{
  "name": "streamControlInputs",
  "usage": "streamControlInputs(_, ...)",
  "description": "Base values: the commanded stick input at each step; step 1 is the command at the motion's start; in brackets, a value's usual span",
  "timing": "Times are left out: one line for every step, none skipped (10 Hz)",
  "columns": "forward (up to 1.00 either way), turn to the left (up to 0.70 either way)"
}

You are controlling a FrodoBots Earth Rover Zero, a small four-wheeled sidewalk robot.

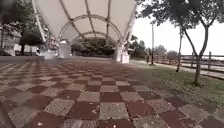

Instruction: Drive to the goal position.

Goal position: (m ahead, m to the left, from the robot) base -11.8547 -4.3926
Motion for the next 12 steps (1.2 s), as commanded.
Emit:
streamControlInputs(0.00,-0.45)
streamControlInputs(0.00,-0.45)
streamControlInputs(0.00,-0.45)
streamControlInputs(0.00,-0.45)
streamControlInputs(0.00,-0.45)
streamControlInputs(0.00,-0.45)
streamControlInputs(0.00,-0.45)
streamControlInputs(0.00,-0.45)
streamControlInputs(0.00,-0.45)
streamControlInputs(0.00,-0.45)
streamControlInputs(0.00,-0.45)
streamControlInputs(0.00,-0.45)
